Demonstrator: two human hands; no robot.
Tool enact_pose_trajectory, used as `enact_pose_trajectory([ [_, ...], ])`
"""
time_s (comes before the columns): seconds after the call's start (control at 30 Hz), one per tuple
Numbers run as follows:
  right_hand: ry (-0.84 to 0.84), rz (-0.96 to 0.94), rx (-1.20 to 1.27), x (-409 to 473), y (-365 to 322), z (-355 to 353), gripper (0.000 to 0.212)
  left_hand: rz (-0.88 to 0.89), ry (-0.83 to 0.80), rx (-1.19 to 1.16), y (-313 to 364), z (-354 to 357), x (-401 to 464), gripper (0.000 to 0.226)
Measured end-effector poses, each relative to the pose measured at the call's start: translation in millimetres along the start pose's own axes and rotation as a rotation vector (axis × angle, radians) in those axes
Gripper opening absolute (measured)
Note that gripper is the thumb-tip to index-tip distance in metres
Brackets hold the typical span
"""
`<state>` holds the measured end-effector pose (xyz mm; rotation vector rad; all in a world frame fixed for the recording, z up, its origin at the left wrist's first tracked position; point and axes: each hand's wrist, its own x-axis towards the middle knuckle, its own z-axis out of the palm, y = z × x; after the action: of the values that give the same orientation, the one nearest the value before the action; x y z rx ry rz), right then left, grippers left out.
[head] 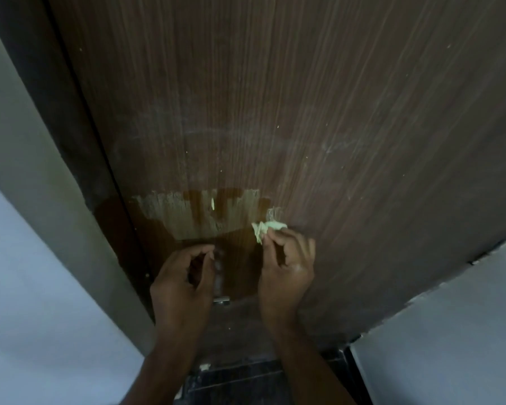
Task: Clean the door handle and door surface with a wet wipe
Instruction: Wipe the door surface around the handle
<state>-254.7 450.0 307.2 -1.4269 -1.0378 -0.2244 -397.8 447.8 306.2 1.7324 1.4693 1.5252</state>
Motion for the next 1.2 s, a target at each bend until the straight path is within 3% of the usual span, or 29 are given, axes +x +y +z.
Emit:
enact_pose_trajectory([
  [0.1, 0.012, -0.128, 0.015, 17.9, -2.2, -3.4, 0.006, 0.005, -0.007, 0.003, 2.3, -0.1, -0.4, 0.014],
  [0.27, -0.032, -0.028, -0.086, -4.8, 16.3, -8.5, 0.009, 0.008, 0.002, -0.025, -3.4, -5.1, 1.3, 0.014],
  [0.4, -0.117, -0.251, -0.055, 8.4, 0.5, -1.7, 0.005, -0.007, 0.018, 0.01, -6.2, -3.5, 2.8, 0.015],
  [0.57, 0.035, -0.116, 0.04, 26.3, -1.4, -6.7, 0.007, -0.002, 0.028, -0.008, -5.4, -6.1, 5.4, 0.014],
  [0.7, -0.147, -0.282, -0.116, 0.0, 3.4, -4.9, 0.007, 0.004, 0.047, 0.0, -5.1, -7.7, 7.4, 0.015],
  [0.9, 0.106, -0.192, -0.007, 38.5, -2.1, -12.3, 0.009, -0.01, 0.098, -0.007, -7.9, -16.8, 14.9, 0.015],
  [1.07, -0.237, -0.448, -0.208, -4.1, -8.6, 1.6, 0.013, -0.044, 0.094, -0.007, -5.6, -17.1, 16.1, 0.016],
  [1.13, -0.183, -0.419, -0.213, 3.7, -4.2, -3.2, 0.012, -0.026, 0.097, 0.003, -6.3, -19.2, 17.8, 0.016],
  [1.2, -0.016, -0.303, -0.133, 24.2, -4.7, -6.7, 0.009, -0.009, 0.1, 0.013, -8.5, -22.8, 20.4, 0.016],
])
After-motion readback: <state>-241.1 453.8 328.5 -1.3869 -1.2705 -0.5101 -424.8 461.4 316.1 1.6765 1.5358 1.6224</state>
